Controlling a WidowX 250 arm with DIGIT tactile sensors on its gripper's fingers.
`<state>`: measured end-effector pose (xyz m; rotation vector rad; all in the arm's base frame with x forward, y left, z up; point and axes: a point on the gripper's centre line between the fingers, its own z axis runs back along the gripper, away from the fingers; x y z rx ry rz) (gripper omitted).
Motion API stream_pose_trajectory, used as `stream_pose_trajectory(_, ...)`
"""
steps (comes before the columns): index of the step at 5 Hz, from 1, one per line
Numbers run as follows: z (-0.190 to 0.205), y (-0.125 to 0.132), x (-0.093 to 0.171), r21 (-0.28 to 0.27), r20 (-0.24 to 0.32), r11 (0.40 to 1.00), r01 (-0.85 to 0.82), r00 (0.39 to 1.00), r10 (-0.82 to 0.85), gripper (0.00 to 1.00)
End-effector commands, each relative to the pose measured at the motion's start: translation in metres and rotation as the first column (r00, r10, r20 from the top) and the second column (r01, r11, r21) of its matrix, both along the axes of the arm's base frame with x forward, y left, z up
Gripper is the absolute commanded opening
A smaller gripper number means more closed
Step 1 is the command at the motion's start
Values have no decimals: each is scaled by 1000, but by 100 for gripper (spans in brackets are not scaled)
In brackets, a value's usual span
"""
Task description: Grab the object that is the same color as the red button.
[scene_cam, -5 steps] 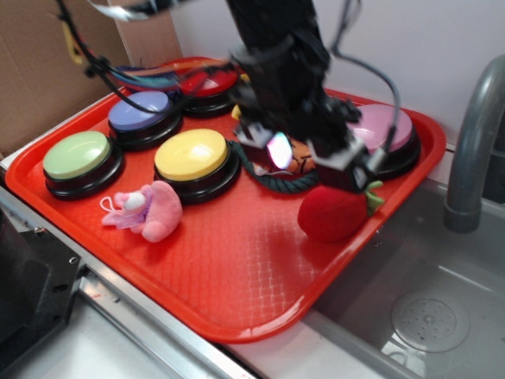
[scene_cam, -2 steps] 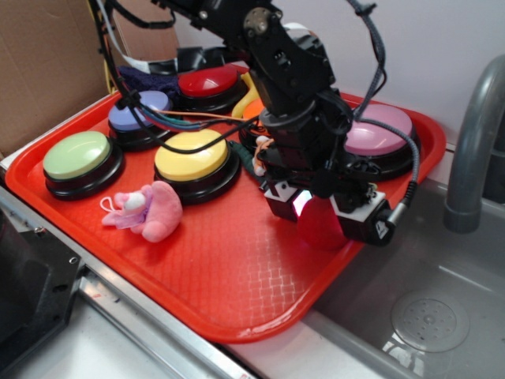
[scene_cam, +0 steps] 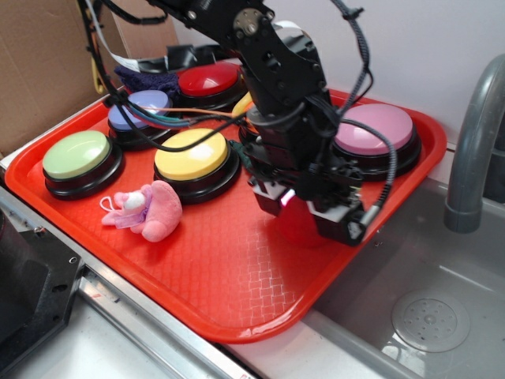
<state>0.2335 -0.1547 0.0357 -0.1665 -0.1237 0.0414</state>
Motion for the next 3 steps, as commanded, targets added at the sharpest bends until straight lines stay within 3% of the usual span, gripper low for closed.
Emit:
stream_pose_trajectory(1, 82, 45, 2, 133, 67, 984, 122, 989, -132, 0)
stream_pose_trajectory(2, 115, 91, -12, 196, 35, 972, 129, 990, -139, 0)
stream_pose_trajectory(3, 125, 126, -28, 223, -15, 972, 77, 997, -76, 0)
